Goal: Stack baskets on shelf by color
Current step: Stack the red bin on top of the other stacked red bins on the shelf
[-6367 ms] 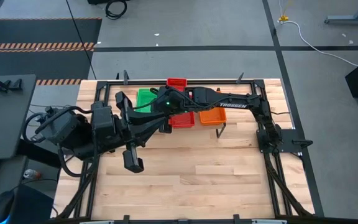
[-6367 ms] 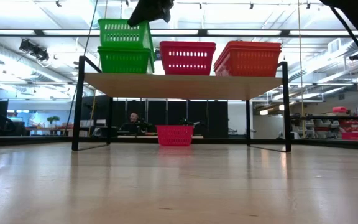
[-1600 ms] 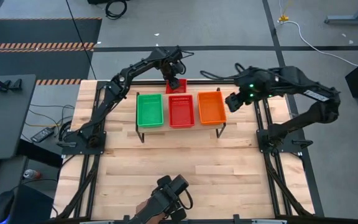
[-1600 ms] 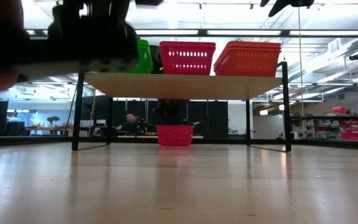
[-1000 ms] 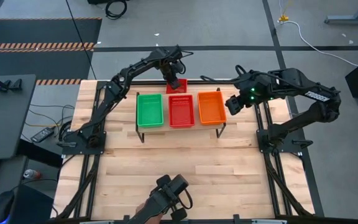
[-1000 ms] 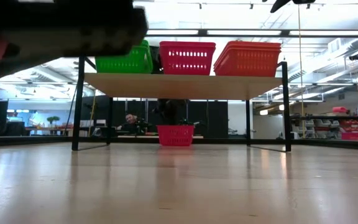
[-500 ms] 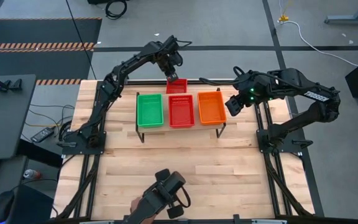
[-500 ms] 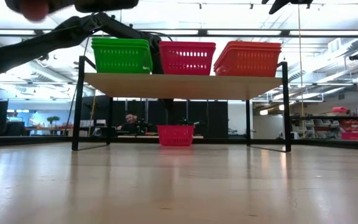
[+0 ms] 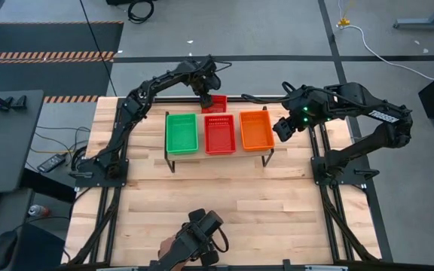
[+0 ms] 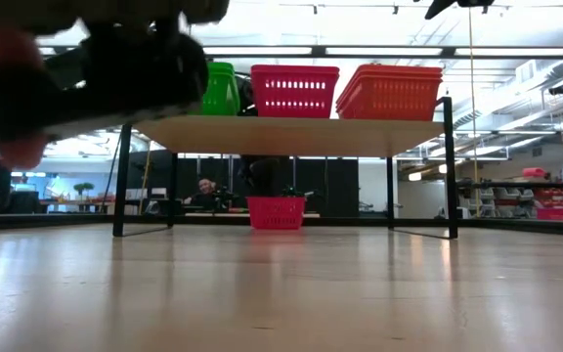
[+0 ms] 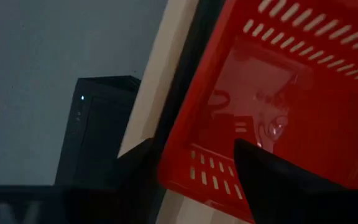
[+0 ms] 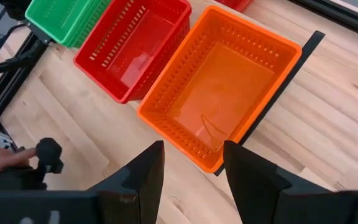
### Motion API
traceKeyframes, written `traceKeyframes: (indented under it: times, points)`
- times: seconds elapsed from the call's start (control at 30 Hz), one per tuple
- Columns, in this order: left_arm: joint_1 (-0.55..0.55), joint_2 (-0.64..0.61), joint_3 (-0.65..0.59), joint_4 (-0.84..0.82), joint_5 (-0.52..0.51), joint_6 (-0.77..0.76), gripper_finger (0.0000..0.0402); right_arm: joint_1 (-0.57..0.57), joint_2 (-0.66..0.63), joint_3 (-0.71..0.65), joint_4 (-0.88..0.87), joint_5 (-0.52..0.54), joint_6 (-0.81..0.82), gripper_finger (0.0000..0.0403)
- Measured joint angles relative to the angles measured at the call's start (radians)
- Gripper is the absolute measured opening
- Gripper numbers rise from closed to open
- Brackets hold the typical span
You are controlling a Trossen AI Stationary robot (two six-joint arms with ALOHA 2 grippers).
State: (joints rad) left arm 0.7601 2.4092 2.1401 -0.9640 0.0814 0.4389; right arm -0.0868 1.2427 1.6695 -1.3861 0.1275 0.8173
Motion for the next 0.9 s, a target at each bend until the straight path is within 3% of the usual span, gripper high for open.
traceKeyframes:
  times: [0.1,0.17,0.37,0.5,0.77,0.9]
  points:
    - [0.0,0.0,-0.035,0.029,-0.001,0.002,0.0219,0.0,0.0,0.0,0.0,-0.001,0.016,0.0171]
    - [0.0,0.0,-0.046,0.018,-0.002,-0.01,0.0194,0.0,0.0,0.0,0.0,-0.001,0.019,0.0171]
    - [-0.011,-0.006,-0.049,0.013,0.006,-0.023,0.004,0.0,0.0,0.0,0.0,0.002,0.019,0.0171]
    - [-0.013,-0.018,-0.02,0.011,-0.003,-0.065,0.0037,0.0,0.0,0.0,0.0,0.012,0.017,0.0171]
    - [-0.006,-0.019,0.218,-0.057,-0.071,-0.074,0.0031,0.0,0.0,-0.001,0.0,0.038,-0.013,0.0171]
    - [-0.006,-0.093,0.19,-0.044,-0.097,-0.115,0.003,0.0,0.0,-0.001,0.0,0.039,-0.034,0.0171]
